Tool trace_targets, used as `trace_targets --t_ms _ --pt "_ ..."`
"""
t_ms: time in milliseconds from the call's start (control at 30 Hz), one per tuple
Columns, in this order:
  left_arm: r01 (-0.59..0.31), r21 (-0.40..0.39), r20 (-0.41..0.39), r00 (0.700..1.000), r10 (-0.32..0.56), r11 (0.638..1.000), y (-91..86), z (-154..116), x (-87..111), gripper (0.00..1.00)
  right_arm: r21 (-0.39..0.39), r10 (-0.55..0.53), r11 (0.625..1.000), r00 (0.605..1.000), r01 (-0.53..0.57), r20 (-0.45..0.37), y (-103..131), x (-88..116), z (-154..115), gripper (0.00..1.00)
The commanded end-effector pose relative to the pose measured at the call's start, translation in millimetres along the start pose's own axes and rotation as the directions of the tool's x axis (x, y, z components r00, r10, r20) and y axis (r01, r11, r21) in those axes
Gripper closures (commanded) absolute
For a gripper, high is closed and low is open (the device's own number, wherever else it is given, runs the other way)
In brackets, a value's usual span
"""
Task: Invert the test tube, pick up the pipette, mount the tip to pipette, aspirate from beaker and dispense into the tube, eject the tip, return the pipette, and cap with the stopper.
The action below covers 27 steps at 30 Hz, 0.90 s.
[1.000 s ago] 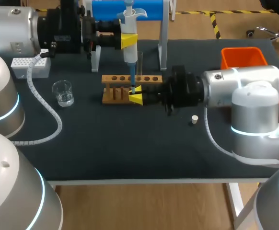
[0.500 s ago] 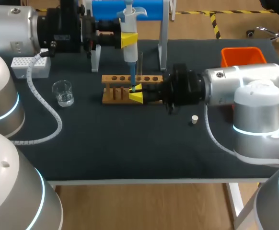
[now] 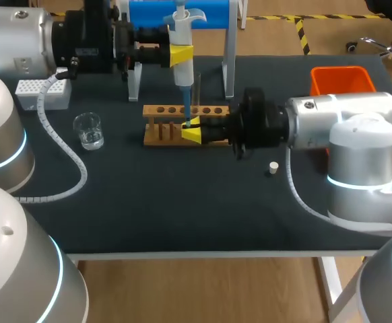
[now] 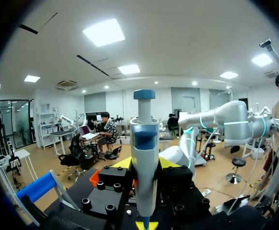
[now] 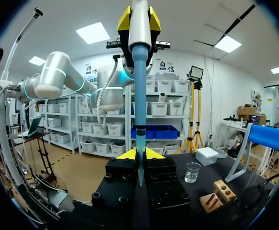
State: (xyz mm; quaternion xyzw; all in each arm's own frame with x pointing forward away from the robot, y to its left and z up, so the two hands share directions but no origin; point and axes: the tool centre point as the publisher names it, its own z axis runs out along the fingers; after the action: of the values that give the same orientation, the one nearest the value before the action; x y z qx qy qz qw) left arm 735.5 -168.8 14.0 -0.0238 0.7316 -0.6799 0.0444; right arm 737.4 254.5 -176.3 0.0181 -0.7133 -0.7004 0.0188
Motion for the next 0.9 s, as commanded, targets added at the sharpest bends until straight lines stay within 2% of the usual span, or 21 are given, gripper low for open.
trace_targets --t_ms 33,500,733,767,800,833,867,900 --pt "0.000 -0.001 -0.001 1.000 0.000 1.000 2.7 0 0.2 1.00 0.005 0.002 1.000 1.000 -0.002 0.003 6 1 1 1.00" --pt "0.000 -0.001 -0.001 1.000 0.000 1.000 2.7 0 0.2 1.00 0.001 -0.016 1.000 1.000 0.016 0.003 26 1 2 1.00" --pt "0.000 -0.001 -0.001 1.000 0.000 1.000 2.7 0 0.2 1.00 0.005 -0.003 1.000 1.000 0.003 0.003 16 -1 1 1.00" --pt "0.000 -0.001 -0.001 1.000 0.000 1.000 2.7 0 0.2 1.00 0.006 0.001 1.000 1.000 -0.001 0.002 14 -1 1 0.84" --pt "0.000 -0.001 -0.001 1.000 0.000 1.000 2.7 0 0.2 1.00 0.009 0.001 1.000 1.000 -0.001 -0.001 12 -1 1 0.57" --pt "0.000 -0.001 -0.001 1.000 0.000 1.000 2.7 0 0.2 1.00 0.012 0.002 1.000 1.000 -0.002 0.000 9 -2 1 0.10" --pt "0.000 -0.001 -0.001 1.000 0.000 1.000 2.7 0 0.2 1.00 0.013 0.005 1.000 1.000 -0.005 -0.001 7 -2 1 0.00" --pt "0.000 -0.001 -0.001 1.000 0.000 1.000 2.7 0 0.2 1.00 0.015 0.005 1.000 1.000 -0.005 -0.005 5 -1 1 0.00"
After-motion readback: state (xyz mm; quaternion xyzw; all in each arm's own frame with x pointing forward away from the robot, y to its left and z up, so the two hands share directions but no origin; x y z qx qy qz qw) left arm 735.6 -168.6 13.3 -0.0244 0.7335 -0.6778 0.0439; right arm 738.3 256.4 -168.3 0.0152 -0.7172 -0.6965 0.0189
